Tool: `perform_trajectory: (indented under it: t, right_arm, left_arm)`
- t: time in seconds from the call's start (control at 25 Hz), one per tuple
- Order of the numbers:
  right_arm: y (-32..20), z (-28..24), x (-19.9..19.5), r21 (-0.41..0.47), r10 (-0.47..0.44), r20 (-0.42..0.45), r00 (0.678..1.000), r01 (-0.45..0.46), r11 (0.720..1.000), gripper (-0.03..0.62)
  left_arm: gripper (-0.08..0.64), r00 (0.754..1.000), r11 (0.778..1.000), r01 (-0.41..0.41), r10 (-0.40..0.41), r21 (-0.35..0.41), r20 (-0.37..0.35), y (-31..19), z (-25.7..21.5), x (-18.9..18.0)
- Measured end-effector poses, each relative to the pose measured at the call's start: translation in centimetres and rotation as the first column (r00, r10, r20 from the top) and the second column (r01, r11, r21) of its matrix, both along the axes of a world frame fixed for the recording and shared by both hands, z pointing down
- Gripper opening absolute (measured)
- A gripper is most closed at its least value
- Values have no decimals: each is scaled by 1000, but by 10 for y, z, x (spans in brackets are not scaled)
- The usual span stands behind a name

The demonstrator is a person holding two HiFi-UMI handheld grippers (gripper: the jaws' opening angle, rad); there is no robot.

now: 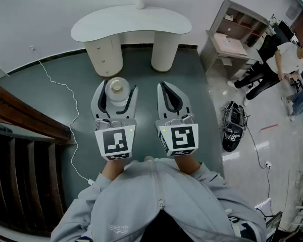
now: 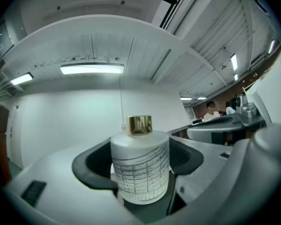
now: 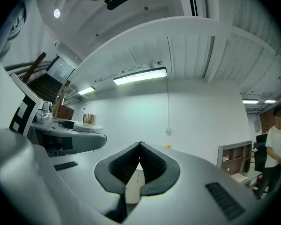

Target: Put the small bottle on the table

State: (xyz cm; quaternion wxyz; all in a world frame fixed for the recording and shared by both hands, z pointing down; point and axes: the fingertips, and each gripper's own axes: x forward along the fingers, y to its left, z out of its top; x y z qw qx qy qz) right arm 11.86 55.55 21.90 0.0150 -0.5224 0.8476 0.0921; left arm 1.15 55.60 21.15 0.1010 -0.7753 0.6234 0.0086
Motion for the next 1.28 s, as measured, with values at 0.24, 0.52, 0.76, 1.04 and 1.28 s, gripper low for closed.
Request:
perform_trajectory:
  t: [0.24,0.52,0.76,1.04,1.28]
  right_arm:
    - [-7,4,4,-10,-6,7,1000,6,1000,26]
    - [-18,7,18,-16,-16,23,1000,17,1000,26]
    - [-27,10,27,-13,-49,49,998,50,999,28]
    - [-41,15,28,-33,-59,58,997,61,998,28]
    - [-71,21,21,-43,-47,55,997,49,998,28]
  left_arm:
    - [334,1000,999,5,-4,-35,30,-5,4,3]
    - [334,999,999,15,-14,-39,34,-14,6,16]
    - [334,999,998,29,-27,-53,32,-21,14,28]
    - [334,999,997,37,-35,-62,31,-34,17,28]
    - [334,999,997,29,-27,-67,26,-63,21,20]
